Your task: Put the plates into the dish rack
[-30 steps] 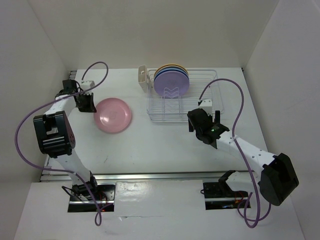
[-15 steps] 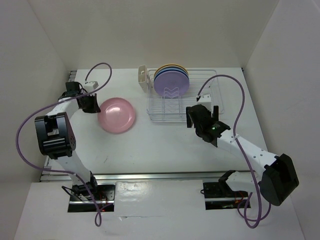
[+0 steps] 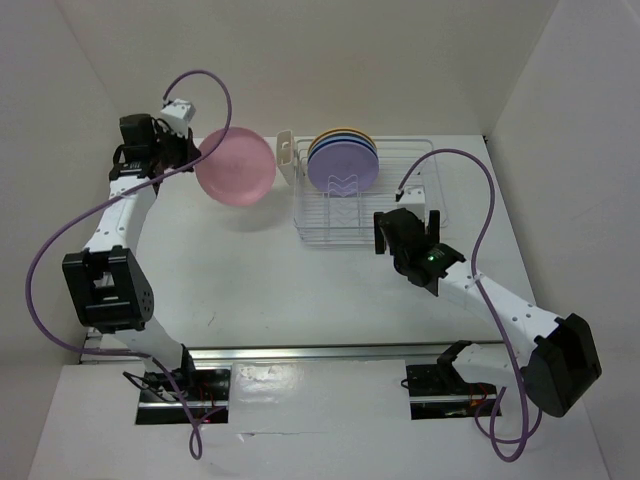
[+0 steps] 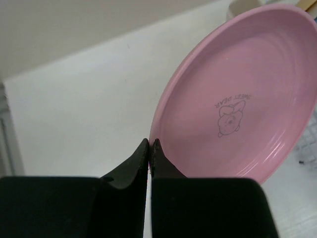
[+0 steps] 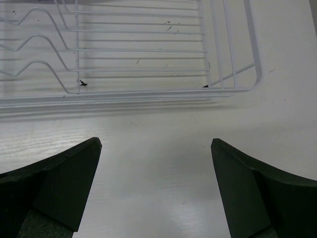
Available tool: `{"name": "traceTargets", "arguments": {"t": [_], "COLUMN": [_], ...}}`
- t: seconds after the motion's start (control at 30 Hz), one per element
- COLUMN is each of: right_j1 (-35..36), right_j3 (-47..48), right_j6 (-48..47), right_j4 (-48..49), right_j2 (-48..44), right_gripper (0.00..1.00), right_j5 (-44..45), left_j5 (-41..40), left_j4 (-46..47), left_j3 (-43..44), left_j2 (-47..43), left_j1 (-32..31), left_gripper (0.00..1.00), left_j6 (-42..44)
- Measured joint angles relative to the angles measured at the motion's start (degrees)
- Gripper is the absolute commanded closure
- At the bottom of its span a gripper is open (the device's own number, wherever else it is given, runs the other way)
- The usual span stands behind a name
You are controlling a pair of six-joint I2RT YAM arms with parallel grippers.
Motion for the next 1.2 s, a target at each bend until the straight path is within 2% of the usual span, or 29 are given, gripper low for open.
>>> {"name": "traceTargets", "arguments": {"t": [0.17, 0.33, 0.43, 0.57, 0.73, 0.83, 0.97, 1.2], "right_j1": [0.00, 0.81, 1.25, 1.55, 1.62, 1.64, 1.64, 1.81], "right_j3": [0.00, 0.00, 0.00, 0.00, 0.00, 0.00, 0.04, 0.26], "right_j6": [0.02, -0.09, -0.48, -0.20, 0.98, 1.31, 1.55, 4.66], "right_j4": [0.00, 0.04, 0.07, -0.44, -1.57, -1.75, -2.71, -6.73], "right_j2": [0.72, 1.09, 1.09, 1.07, 0.70, 0.50, 0.52, 0.57], "right_gripper": [0.00, 0.00, 0.00, 0.00, 0.00, 0.00, 0.00, 0.00], "right_j5": [0.00, 0.92, 1.88, 2.93, 3.48, 3.50, 3.52, 3.52], "left_j5": [-2.45, -10.43, -17.09, -24.33, -33.24, -37.05, -39.47, -37.53], "left_j4": [6.73, 17.44, 28.28, 40.85, 61.94, 70.29, 76.19, 80.72], "left_j3": [3.15, 2.84, -1.70, -8.94, -16.87, -17.88, -18.10, -14.99], "left_j2": [-5.40, -7.39, -7.50, -6.97, -2.19, 2.49, 5.97, 10.14], "left_j1": [-4.13, -17.14, -25.83, -33.42, -38.45, -40.39, -42.12, -44.22], "left_gripper": [1.00, 1.00, 1.00, 1.00, 1.00, 1.00, 1.00, 1.00], "left_j6": [0.52, 5.40, 10.99, 19.89, 34.05, 39.82, 42.58, 44.89]}}
